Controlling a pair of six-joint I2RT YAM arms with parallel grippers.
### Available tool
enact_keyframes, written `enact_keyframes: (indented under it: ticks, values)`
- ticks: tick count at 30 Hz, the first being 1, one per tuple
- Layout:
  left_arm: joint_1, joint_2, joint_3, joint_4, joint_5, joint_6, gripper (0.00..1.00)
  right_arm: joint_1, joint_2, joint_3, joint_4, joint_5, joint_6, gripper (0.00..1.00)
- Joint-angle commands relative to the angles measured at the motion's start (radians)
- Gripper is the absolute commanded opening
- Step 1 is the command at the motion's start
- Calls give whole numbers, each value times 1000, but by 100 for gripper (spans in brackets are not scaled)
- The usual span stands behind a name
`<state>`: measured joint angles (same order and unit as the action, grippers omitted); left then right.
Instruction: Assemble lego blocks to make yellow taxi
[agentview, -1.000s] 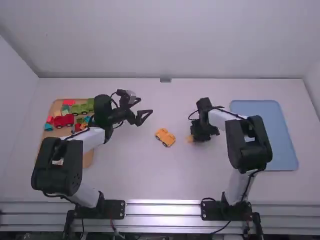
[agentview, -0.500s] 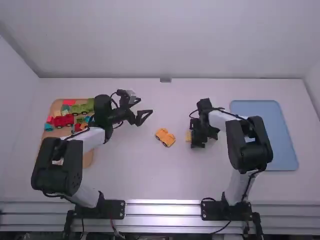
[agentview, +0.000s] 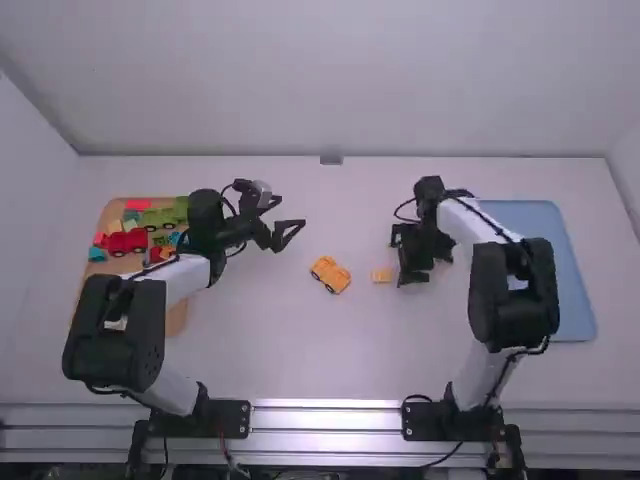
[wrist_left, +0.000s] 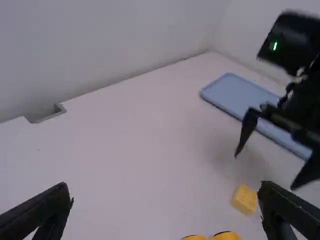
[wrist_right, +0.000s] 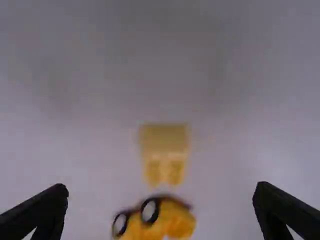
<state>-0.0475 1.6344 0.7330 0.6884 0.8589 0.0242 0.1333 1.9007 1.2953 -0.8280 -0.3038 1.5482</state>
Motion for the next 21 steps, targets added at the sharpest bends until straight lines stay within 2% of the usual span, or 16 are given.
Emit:
enact_keyframes:
  ticks: [1,4,8,11,14,19,21]
  values:
    - [8,0,5,0,-16,5,99,-12,-87,108,-27,-17,-179,99]
    - [8,0,5,0,-45,-21,99,-22,-121,244,-87,3,-512,98]
    - [8,0,4,0,-30,-100,99,-21,-142,335,-90,12,-920,99]
    - [8,0,7,5,-33,-50,99,-23,-143,391,-94,20,-1140,99]
    - [8,0,25,-24,-32,13,99,-26,-143,408,-15,56,-1260,99]
    - [8,0,116,-208,-33,139,99,-49,-143,408,90,80,-1501,99]
    - [7,0,177,-337,-16,240,99,-48,-143,409,71,-27,-1683,99]
